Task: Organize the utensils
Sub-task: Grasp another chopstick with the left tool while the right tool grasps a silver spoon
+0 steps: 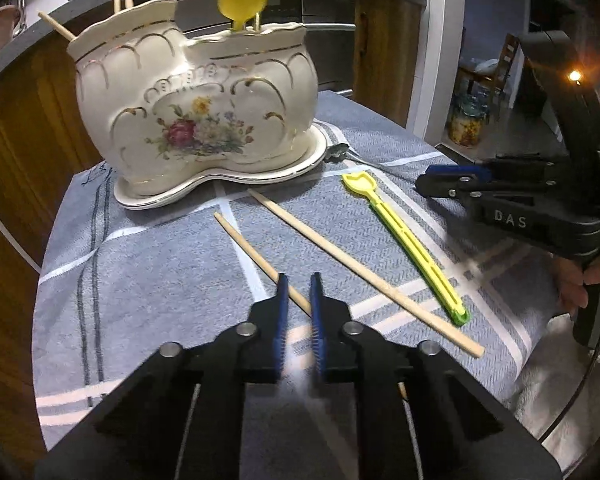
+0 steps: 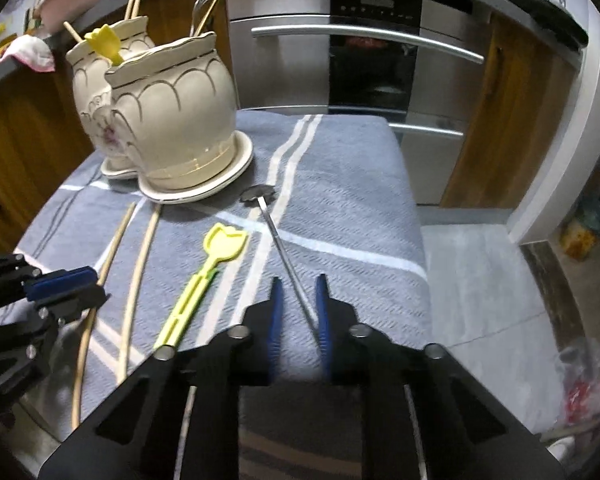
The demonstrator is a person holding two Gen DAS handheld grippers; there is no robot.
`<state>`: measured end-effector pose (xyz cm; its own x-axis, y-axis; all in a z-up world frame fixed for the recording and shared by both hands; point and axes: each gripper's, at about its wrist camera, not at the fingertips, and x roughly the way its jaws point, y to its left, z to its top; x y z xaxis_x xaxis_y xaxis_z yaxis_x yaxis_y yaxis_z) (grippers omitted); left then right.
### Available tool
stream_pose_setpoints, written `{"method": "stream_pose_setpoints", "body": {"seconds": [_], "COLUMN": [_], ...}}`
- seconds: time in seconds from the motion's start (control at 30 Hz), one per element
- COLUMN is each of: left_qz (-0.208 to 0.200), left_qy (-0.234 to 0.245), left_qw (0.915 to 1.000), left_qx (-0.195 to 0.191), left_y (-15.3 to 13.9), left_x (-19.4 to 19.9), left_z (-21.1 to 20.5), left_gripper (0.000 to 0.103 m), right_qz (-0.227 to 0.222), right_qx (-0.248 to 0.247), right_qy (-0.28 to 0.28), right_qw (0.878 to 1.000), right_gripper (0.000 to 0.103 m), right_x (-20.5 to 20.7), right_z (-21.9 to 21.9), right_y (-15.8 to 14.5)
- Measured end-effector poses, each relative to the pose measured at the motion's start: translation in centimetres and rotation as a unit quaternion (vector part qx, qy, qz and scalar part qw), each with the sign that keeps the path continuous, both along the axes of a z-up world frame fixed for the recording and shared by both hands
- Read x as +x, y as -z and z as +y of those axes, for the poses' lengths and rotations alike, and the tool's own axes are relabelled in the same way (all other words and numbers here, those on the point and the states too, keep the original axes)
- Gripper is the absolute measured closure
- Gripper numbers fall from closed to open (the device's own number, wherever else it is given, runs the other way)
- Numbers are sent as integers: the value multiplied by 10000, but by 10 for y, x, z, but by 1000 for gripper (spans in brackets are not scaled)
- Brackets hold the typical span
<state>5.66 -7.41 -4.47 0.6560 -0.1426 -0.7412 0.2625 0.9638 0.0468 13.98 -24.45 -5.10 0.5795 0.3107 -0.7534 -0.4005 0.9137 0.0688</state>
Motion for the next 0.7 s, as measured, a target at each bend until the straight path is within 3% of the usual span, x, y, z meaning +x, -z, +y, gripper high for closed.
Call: {"method": "stream_pose_setpoints", "body": {"seconds": [0.2, 0.3, 0.4, 0.5, 0.57, 0.7], "left_qz": [114, 238, 269, 221, 214, 212], "left_qy": [-282, -420, -448, -414, -384, -338], "left_qw": [9995, 9988, 9983, 9980, 9979, 9984], "left_qx": [43, -24, -267, -417, -466, -409], "left_y": [-2, 0, -4, -8, -10, -10], "left_x": [2, 5, 5, 4, 5, 8], "left_z": [29, 41, 46, 44, 39, 27], "left_gripper": [101, 101, 100, 93, 82, 80], "right_qz": [-38, -162, -169, -255, -259, -251], "right_qx": [35, -13, 64, 184, 238, 59], "right_qy": [-263, -110, -83, -43, -46, -30], "right_qw": [9996, 9998, 9998, 9995, 9994, 9997], "right_gripper": [94, 82, 82, 82, 82, 82], "right_x": [-11, -7, 1, 11, 19, 30], "right_z": [10, 12, 16, 21, 26, 39], "right_y": [-8, -9, -11, -15, -19, -17]}}
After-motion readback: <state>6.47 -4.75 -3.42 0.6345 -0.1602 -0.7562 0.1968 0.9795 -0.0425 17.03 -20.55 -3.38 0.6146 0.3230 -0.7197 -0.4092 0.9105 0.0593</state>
